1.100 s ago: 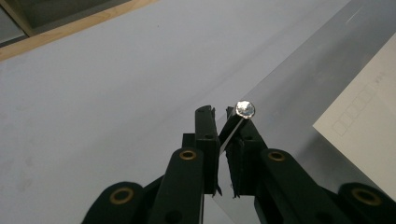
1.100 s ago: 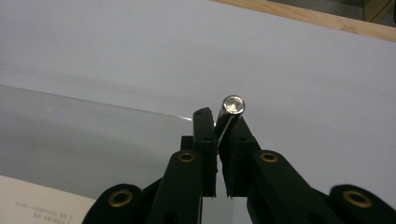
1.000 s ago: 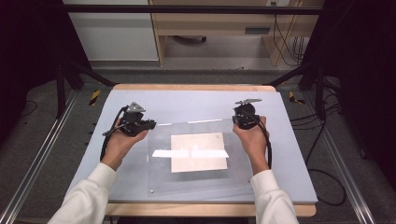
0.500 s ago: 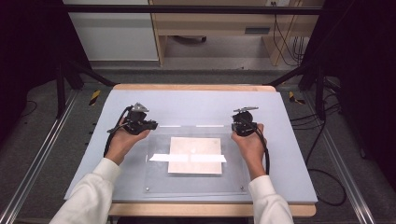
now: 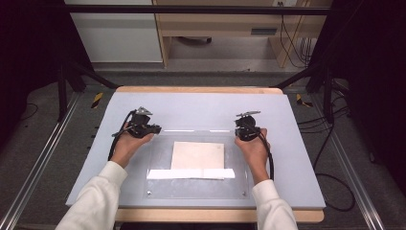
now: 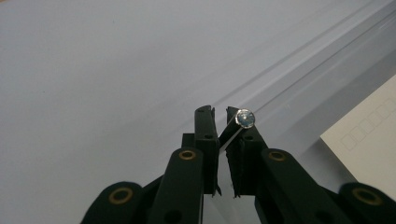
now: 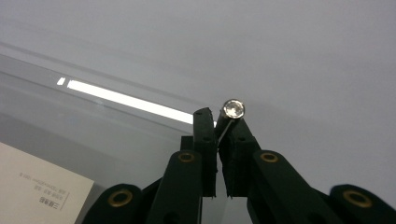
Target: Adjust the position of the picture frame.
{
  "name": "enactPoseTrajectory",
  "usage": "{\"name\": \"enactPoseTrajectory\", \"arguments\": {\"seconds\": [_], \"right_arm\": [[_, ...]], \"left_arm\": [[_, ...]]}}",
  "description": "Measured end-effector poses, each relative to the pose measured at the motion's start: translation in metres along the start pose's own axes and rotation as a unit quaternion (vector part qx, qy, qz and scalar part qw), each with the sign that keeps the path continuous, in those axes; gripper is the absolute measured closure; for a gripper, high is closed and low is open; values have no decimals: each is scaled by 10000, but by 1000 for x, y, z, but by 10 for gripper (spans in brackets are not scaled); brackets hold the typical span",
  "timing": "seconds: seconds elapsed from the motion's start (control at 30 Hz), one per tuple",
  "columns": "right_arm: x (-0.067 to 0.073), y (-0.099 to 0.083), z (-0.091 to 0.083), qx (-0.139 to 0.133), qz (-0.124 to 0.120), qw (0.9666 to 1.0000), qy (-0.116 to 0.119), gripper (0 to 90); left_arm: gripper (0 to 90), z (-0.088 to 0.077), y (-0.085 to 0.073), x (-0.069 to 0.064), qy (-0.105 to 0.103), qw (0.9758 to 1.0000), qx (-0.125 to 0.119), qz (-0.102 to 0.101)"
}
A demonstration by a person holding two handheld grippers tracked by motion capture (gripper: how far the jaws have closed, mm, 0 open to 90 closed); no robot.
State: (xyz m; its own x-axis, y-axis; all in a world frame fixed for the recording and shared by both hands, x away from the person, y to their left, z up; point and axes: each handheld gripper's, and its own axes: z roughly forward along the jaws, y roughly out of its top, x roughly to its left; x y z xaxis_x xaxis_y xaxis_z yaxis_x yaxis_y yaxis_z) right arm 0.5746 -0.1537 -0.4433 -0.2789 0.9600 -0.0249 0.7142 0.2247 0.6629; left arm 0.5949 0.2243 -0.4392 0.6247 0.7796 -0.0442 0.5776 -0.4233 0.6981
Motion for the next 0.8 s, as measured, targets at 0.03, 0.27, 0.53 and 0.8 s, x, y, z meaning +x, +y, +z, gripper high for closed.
{"name": "enactPoseTrajectory", "arguments": {"seconds": [0.03,0.27,0.53,0.8], "right_arm": [[0,-1,1,4,16,10000,15,856],[-1,-5,9,51,3,10000,49,855],[-1,-9,14,70,59,9999,102,855],[-2,-10,16,72,56,9998,148,855]], "left_arm": [[826,0,0,0,0,10000,0,0],[835,9,-6,-1,114,9999,63,1],[837,13,-10,0,88,9999,90,-67],[837,14,-10,0,87,9999,119,-83]]}}
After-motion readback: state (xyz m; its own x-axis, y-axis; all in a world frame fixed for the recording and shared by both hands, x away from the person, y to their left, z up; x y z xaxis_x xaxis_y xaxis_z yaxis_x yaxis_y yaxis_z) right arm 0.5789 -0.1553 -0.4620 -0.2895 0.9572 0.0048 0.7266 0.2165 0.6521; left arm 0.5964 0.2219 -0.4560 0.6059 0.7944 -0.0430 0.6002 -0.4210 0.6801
